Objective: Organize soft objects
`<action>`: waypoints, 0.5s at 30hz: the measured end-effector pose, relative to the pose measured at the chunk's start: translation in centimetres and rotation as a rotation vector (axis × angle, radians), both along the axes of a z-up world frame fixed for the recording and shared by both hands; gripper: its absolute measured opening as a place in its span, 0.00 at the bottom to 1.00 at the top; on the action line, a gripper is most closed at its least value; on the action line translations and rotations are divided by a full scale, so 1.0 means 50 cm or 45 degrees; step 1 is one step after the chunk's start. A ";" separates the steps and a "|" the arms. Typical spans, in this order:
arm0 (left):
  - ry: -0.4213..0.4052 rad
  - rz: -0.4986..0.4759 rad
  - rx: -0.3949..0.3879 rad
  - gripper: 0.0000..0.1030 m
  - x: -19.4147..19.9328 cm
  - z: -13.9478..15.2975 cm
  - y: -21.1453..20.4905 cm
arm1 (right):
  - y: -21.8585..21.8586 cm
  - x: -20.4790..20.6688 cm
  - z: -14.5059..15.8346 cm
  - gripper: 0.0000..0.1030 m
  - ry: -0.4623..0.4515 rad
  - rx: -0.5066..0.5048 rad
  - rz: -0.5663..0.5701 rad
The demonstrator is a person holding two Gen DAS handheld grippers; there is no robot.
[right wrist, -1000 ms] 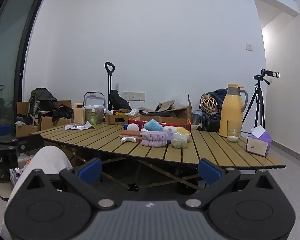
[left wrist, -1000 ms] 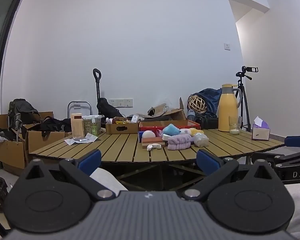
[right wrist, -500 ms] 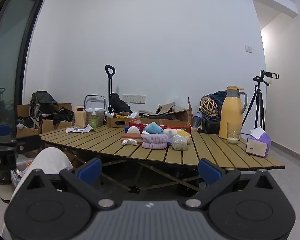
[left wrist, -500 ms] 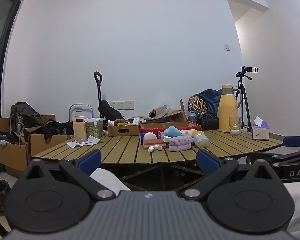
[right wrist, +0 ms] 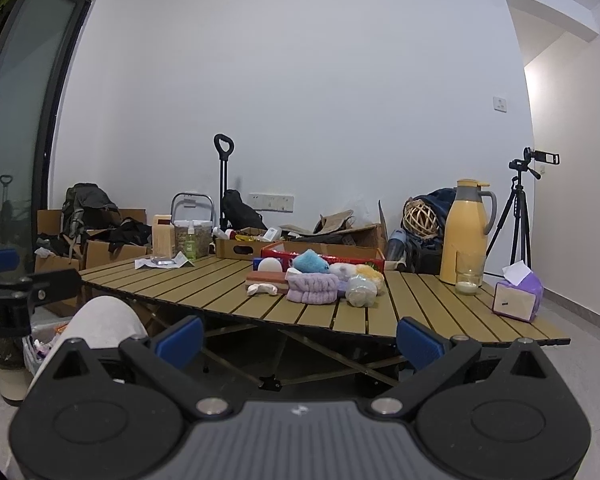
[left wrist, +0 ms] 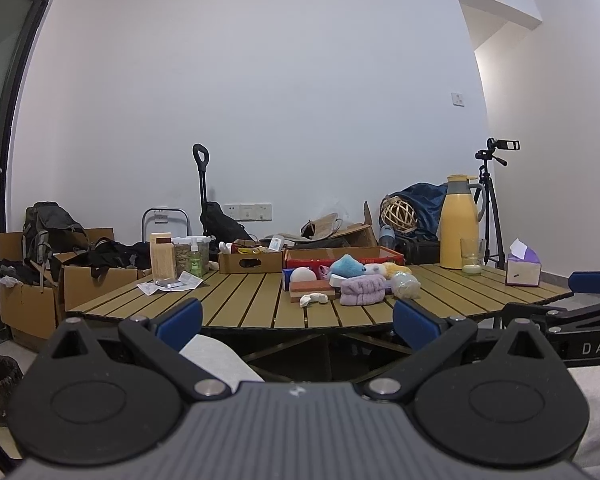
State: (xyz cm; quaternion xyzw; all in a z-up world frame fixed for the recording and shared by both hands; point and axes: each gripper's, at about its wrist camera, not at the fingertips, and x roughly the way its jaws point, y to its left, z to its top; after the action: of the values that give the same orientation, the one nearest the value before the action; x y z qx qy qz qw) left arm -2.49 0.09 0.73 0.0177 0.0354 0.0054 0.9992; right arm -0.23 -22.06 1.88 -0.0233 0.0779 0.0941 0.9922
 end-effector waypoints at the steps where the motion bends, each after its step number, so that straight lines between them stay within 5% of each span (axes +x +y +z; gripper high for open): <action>1: 0.000 -0.003 -0.002 1.00 -0.001 0.001 0.000 | 0.002 -0.005 0.002 1.00 -0.009 -0.005 -0.001; 15: -0.006 -0.005 -0.016 1.00 -0.010 0.006 0.003 | 0.016 -0.037 0.011 1.00 -0.074 -0.059 0.021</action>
State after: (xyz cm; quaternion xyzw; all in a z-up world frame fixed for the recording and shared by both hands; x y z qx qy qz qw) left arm -2.98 0.23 1.04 0.0114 0.0329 0.0031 0.9994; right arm -2.08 -21.25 2.41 -0.0498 0.0509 0.0997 0.9925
